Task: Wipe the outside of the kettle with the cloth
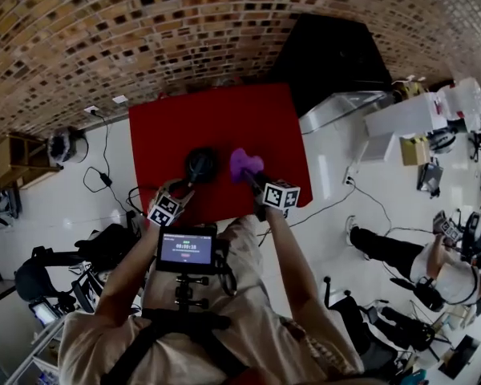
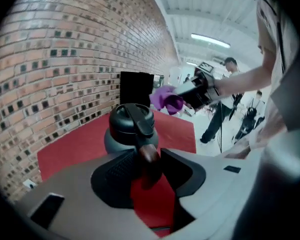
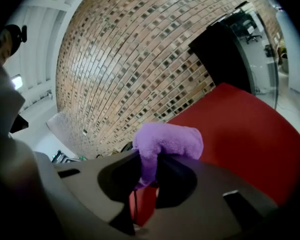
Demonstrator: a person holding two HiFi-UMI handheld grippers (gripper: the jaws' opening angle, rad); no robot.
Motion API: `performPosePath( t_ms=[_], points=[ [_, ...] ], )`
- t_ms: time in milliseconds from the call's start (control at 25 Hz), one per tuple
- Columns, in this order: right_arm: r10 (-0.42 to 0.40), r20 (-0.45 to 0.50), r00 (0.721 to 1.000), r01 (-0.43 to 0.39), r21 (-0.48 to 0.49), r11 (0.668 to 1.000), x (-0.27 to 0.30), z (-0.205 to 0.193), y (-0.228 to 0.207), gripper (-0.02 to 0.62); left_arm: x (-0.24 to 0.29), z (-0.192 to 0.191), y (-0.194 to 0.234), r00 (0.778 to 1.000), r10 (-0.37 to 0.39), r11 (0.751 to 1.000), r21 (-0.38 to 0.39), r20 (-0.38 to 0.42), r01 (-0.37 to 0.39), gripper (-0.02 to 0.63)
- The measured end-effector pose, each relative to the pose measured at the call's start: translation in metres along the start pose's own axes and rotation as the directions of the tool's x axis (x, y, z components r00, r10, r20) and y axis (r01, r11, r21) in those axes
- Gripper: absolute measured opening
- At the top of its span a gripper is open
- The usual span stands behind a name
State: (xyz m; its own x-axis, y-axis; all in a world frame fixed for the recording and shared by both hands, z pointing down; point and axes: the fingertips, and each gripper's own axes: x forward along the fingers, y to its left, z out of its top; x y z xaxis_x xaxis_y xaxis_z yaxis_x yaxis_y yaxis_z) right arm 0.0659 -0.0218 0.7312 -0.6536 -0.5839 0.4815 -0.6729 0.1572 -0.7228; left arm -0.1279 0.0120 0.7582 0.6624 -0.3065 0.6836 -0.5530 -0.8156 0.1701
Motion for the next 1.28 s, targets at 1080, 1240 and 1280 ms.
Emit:
performPosePath(
  t_ms=[1080, 1240, 1280],
  points=[
    [-0.103, -0.275, 0.956, 0.053, -0.184, 0.982, 0.117, -0.053, -0.087, 0.075, -0.016, -0.019, 0.035, 0.980, 0.147, 0.989, 0.038, -0.136, -0.143, 0.115],
    [0.056, 0.012, 0.998, -0.054, -0.105, 0.993, 0.059, 0.008, -0.026, 0.075, -0.019, -0.018, 0.037, 0.984, 0.133, 0.991, 0.026, -0.122, -0.131, 0.115],
    [0.100, 0.009, 0.995, -0.098, -0.123, 0.988, 0.059, 0.004, -0.009, 0.075, -0.019, -0.017, 0.037, 0.984, 0.133, 0.991, 0.026, -0.119, -0.131, 0.115]
  ],
)
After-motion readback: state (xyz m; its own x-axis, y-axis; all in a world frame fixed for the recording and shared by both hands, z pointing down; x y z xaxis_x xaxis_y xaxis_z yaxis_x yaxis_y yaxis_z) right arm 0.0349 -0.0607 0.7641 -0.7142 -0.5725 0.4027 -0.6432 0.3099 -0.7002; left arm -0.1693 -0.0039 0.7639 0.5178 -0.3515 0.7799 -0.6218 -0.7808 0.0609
